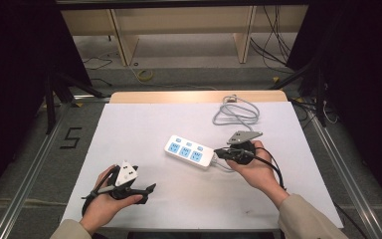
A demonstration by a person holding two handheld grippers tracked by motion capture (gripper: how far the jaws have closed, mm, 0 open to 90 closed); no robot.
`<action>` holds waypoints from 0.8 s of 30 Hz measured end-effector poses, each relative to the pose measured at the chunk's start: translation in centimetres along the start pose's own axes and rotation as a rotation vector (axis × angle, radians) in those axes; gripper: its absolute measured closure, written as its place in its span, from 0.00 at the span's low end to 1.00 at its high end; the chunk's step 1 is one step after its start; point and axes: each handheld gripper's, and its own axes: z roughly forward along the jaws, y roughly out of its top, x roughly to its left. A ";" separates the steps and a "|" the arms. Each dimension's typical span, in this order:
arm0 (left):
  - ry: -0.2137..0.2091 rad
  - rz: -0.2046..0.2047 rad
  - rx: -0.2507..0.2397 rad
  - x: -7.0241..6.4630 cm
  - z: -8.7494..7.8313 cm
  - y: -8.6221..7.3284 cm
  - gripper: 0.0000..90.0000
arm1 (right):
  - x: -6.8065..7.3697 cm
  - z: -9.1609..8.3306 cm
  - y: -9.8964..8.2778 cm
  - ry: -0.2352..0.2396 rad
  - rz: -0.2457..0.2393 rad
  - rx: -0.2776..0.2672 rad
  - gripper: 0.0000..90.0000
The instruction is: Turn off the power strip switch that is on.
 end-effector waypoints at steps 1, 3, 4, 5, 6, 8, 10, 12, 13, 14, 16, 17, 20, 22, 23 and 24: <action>-0.001 0.001 0.001 0.0 0.0 0.0 0.18 | 0.0 0.1 0.1 0.000 -0.003 0.000 1.00; 0.000 0.003 0.004 0.0 0.0 0.0 0.18 | 0.0 0.4 0.3 0.002 -0.001 -0.001 1.00; 0.000 0.001 0.001 0.0 0.0 0.0 0.18 | 0.0 0.5 0.5 0.003 -0.002 -0.002 1.00; -0.001 0.005 0.005 0.0 0.0 0.0 0.18 | 0.1 0.6 0.6 0.004 -0.004 -0.001 1.00; -0.001 0.006 0.006 0.0 0.0 0.0 0.18 | 0.1 0.8 0.7 0.005 -0.005 0.001 1.00; -0.001 0.006 0.006 0.0 0.0 0.0 0.18 | 0.2 1.1 0.9 0.007 -0.008 0.002 1.00; -0.001 0.004 0.005 0.0 0.0 0.0 0.18 | 0.2 1.4 1.1 0.010 -0.009 0.002 1.00; -0.001 0.003 0.005 0.0 0.0 0.0 0.18 | 0.3 1.7 1.3 0.012 -0.008 0.005 1.00; -0.001 0.002 0.006 0.0 0.0 0.0 0.18 | 0.3 1.8 1.4 0.012 -0.012 0.008 1.00; -0.001 0.002 0.006 0.0 0.0 0.0 0.18 | 0.3 1.8 1.4 0.012 -0.012 0.008 1.00; -0.002 0.002 0.005 0.0 0.0 0.0 0.18 | 0.3 2.1 1.6 0.014 -0.013 0.011 1.00; -0.002 0.002 0.005 0.0 0.0 0.0 0.18 | 0.4 2.3 1.8 0.015 -0.013 0.009 1.00; -0.002 0.001 0.006 0.0 0.0 0.0 0.18 | 0.5 2.6 2.1 0.016 -0.017 0.011 1.00; -0.002 0.002 0.006 0.0 0.0 0.0 0.18 | 0.6 2.8 2.3 0.018 -0.021 0.012 1.00; -0.002 0.003 0.006 0.0 0.0 0.0 0.18 | 0.6 2.9 2.4 0.019 -0.020 0.012 1.00; -0.002 0.002 0.006 0.0 0.0 0.0 0.18 | 0.6 2.9 2.4 0.019 -0.020 0.012 1.00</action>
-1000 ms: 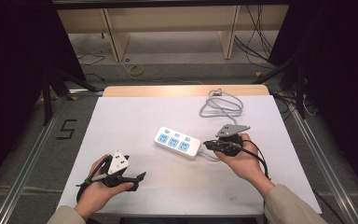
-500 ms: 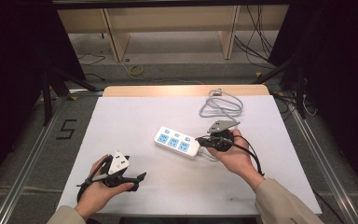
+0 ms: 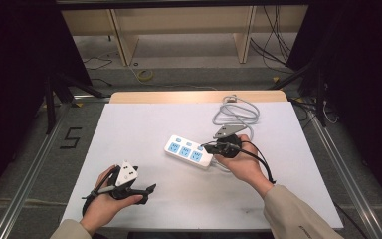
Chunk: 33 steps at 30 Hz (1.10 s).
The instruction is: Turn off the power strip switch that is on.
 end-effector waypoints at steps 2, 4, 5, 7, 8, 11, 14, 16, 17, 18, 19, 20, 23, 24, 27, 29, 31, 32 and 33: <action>0.000 -0.001 0.000 0.0 0.0 0.0 0.18 | 0.0 0.2 0.2 -0.001 -0.003 0.002 1.00; 0.000 0.000 0.000 0.0 0.0 0.0 0.18 | 0.0 0.4 0.3 -0.002 0.001 0.001 1.00; -0.001 0.000 0.000 0.0 0.0 0.0 0.18 | 0.0 0.5 0.4 -0.001 -0.004 0.007 1.00; 0.000 0.000 0.000 0.0 0.0 0.0 0.18 | -0.1 0.7 0.5 -0.001 -0.005 0.007 1.00; -0.001 0.001 0.000 0.0 0.0 0.0 0.18 | -0.1 0.7 0.5 -0.001 -0.005 0.007 1.00; 0.000 0.000 0.000 0.0 0.0 0.0 0.18 | -0.2 1.0 0.6 -0.002 -0.002 0.009 1.00; -0.001 0.001 0.000 0.0 0.0 0.0 0.18 | -0.2 1.3 0.8 -0.002 0.000 0.013 1.00; 0.000 0.001 -0.001 0.0 0.0 0.0 0.18 | -0.2 1.6 1.0 0.000 0.000 0.012 1.00; -0.001 0.001 -0.001 0.0 0.0 0.0 0.18 | -0.2 1.7 1.1 0.001 0.002 0.013 1.00; -0.001 0.002 -0.001 0.0 0.0 0.0 0.18 | -0.2 1.8 1.1 0.001 -0.001 0.015 1.00; 0.000 0.002 -0.001 0.0 0.0 0.0 0.18 | -0.2 1.9 1.2 0.000 0.002 0.017 1.00; -0.001 0.002 -0.001 0.0 0.0 0.0 0.18 | -0.2 2.0 1.2 0.000 -0.001 0.017 1.00; -0.002 0.003 -0.001 0.0 0.0 0.0 0.18 | -0.3 2.2 1.4 -0.001 -0.003 0.020 1.00; -0.002 0.003 -0.001 0.0 0.0 0.0 0.18 | -0.4 2.4 1.5 -0.001 -0.004 0.023 1.00; -0.002 0.002 -0.001 0.0 0.0 0.0 0.18 | -0.5 2.6 1.7 -0.002 0.001 0.027 1.00; -0.002 0.004 0.001 0.0 0.0 0.0 0.18 | -0.6 2.7 1.8 -0.004 -0.005 0.032 1.00; -0.003 0.005 0.001 0.0 0.0 0.0 0.18 | -0.6 2.9 2.0 -0.005 -0.003 0.033 1.00; -0.002 0.005 0.001 0.0 0.0 0.0 0.18 | -0.6 3.0 2.0 -0.006 -0.004 0.033 1.00; -0.002 0.006 0.002 0.0 0.0 0.0 0.18 | -0.6 3.1 2.1 -0.006 -0.003 0.034 1.00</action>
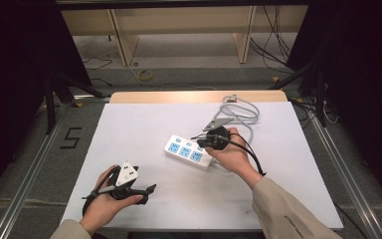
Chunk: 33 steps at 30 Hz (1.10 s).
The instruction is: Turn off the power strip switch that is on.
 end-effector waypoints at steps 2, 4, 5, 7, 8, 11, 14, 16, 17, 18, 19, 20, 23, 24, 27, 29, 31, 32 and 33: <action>0.000 -0.001 0.000 0.0 0.0 0.0 0.18 | 0.0 0.2 0.1 -0.001 0.000 0.003 1.00; 0.000 0.001 0.000 0.0 0.0 0.0 0.18 | 0.0 0.3 0.1 0.000 0.001 0.004 1.00; 0.001 0.000 0.000 0.0 0.0 0.0 0.18 | 0.0 0.5 0.2 0.002 0.001 0.010 1.00; 0.001 0.000 -0.001 0.0 0.0 0.0 0.18 | 0.0 0.7 0.2 0.004 0.000 0.014 1.00; 0.000 0.000 -0.001 0.0 0.0 0.0 0.18 | 0.0 0.8 0.2 0.005 -0.003 0.018 1.00; 0.000 -0.001 -0.002 0.0 0.0 0.0 0.18 | -0.1 1.0 0.4 0.003 0.001 0.023 1.00; 0.000 0.001 -0.001 0.0 0.0 0.0 0.18 | -0.2 1.4 0.5 0.003 0.002 0.032 1.00; -0.001 0.001 -0.001 0.0 0.0 0.0 0.18 | -0.2 1.6 0.6 0.005 0.004 0.036 1.00; 0.000 0.001 -0.001 0.0 0.0 0.0 0.18 | -0.2 1.8 0.6 0.002 0.009 0.041 1.00; 0.000 0.002 -0.001 0.0 0.0 0.0 0.18 | -0.2 1.9 0.7 0.003 0.010 0.043 1.00; 0.000 0.000 -0.002 0.0 0.0 0.0 0.18 | -0.2 1.9 0.7 0.003 0.010 0.043 1.00; 0.000 -0.001 -0.003 0.0 0.0 0.0 0.18 | -0.3 1.9 0.7 0.003 0.012 0.044 1.00; -0.002 -0.004 -0.005 -0.1 0.1 0.0 0.18 | -0.3 2.3 1.0 -0.003 0.009 0.047 1.00; -0.002 0.000 -0.003 -0.1 0.0 0.0 0.18 | -0.3 2.3 1.0 -0.003 0.009 0.047 1.00; -0.002 -0.002 -0.002 -0.1 0.0 0.0 0.18 | -0.4 2.7 1.2 -0.003 0.012 0.052 1.00; -0.002 0.001 -0.001 0.0 0.0 0.0 0.18 | -0.4 2.7 1.2 -0.001 0.011 0.056 1.00; -0.004 0.000 -0.001 -0.1 0.0 0.0 0.18 | -0.4 3.1 1.2 0.001 0.012 0.066 1.00; -0.004 -0.003 -0.004 -0.1 0.1 0.0 0.18 | -0.4 3.2 1.2 0.001 0.013 0.068 1.00; -0.003 -0.005 -0.006 -0.1 0.1 0.0 0.18 | -0.4 3.2 1.2 0.001 0.013 0.068 1.00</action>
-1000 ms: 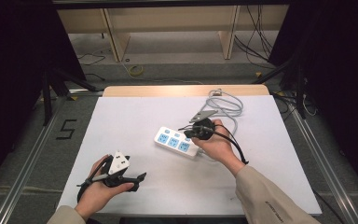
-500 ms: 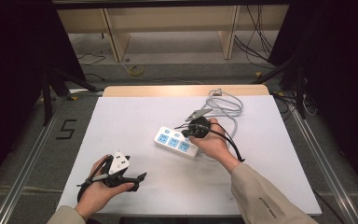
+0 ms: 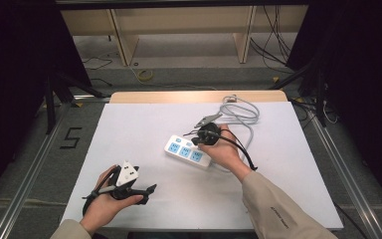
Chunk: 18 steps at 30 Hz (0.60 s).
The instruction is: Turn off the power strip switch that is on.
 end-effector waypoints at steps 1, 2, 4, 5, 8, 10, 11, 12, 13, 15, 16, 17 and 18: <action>0.000 0.000 0.001 0.0 0.0 0.0 0.18 | 0.0 0.2 0.0 0.000 0.002 0.002 1.00; -0.001 0.000 0.001 0.0 0.0 0.0 0.18 | 0.0 0.3 0.1 0.000 0.000 0.004 1.00; 0.000 0.000 0.002 0.0 0.0 0.0 0.18 | 0.0 0.6 0.3 -0.001 -0.006 0.013 1.00; -0.001 0.001 0.003 0.0 0.0 0.0 0.18 | 0.0 0.7 0.4 0.000 -0.002 0.019 1.00; -0.002 0.001 0.003 0.0 0.0 0.0 0.18 | 0.0 1.0 0.5 0.001 -0.007 0.020 1.00; -0.003 0.002 0.006 0.0 0.0 0.0 0.18 | 0.0 1.2 0.7 0.005 -0.008 0.034 1.00; -0.003 0.003 0.006 0.0 0.0 0.0 0.18 | 0.0 1.4 0.9 0.003 -0.008 0.036 1.00; -0.003 0.003 0.006 0.0 0.0 0.0 0.18 | 0.0 1.4 0.9 0.003 -0.008 0.036 1.00; -0.004 0.008 0.008 0.0 0.0 0.0 0.18 | 0.0 1.5 0.9 0.005 -0.008 0.037 1.00; -0.004 0.001 0.005 0.0 0.0 0.0 0.18 | 0.0 1.8 1.0 0.006 -0.020 0.041 1.00; -0.005 0.007 0.009 0.0 0.0 0.0 0.18 | 0.0 1.9 1.0 0.005 -0.018 0.046 1.00; -0.005 0.007 0.009 0.0 0.0 0.0 0.18 | 0.0 2.2 1.1 0.002 -0.020 0.051 1.00; -0.005 0.007 0.009 0.0 0.0 0.0 0.18 | 0.0 2.2 1.1 0.002 -0.020 0.051 1.00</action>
